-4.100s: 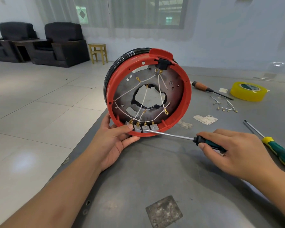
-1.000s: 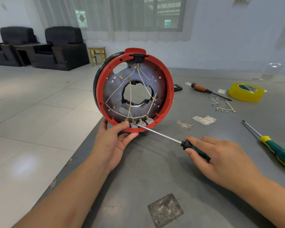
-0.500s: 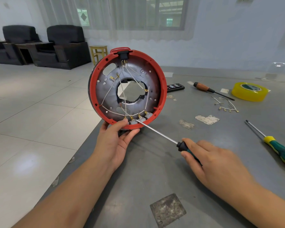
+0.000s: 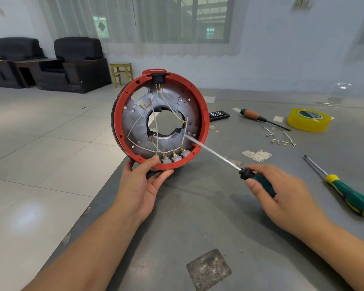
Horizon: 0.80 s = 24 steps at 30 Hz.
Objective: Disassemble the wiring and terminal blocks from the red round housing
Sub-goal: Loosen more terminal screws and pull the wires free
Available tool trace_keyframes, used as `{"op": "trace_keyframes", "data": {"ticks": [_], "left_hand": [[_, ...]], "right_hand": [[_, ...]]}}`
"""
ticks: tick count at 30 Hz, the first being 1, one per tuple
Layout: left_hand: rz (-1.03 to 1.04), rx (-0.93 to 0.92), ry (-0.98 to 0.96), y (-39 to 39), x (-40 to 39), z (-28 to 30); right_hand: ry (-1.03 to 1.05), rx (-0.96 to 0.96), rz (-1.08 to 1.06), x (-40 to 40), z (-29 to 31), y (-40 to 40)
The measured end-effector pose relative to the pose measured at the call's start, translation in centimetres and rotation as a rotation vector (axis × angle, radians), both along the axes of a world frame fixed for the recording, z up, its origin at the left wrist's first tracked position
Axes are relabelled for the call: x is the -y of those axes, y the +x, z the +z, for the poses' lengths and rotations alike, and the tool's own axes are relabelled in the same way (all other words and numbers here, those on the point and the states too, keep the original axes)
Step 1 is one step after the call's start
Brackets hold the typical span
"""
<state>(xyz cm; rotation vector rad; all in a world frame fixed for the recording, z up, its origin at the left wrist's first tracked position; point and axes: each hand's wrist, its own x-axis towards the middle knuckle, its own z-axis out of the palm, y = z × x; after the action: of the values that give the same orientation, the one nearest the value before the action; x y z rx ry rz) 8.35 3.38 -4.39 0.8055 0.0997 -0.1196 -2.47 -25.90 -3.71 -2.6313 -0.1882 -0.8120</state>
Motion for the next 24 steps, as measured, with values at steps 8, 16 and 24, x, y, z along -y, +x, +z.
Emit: {"op": "trace_keyframes", "data": {"ticks": [8,16,24], "left_hand": [[-0.013,0.01,0.023,-0.5,0.3,0.2],[-0.066,0.058,0.05,-1.7,1.1,0.1],[-0.1,0.055,0.051,-2.0,2.0,0.0]], "right_hand": [[-0.041,-0.063,-0.394,2.8,-0.6,1.9],[-0.319,-0.135,-0.593,3.8,-0.6,2.9],[-0.269,-0.206,-0.562,3.9,-0.6,2.9]]}}
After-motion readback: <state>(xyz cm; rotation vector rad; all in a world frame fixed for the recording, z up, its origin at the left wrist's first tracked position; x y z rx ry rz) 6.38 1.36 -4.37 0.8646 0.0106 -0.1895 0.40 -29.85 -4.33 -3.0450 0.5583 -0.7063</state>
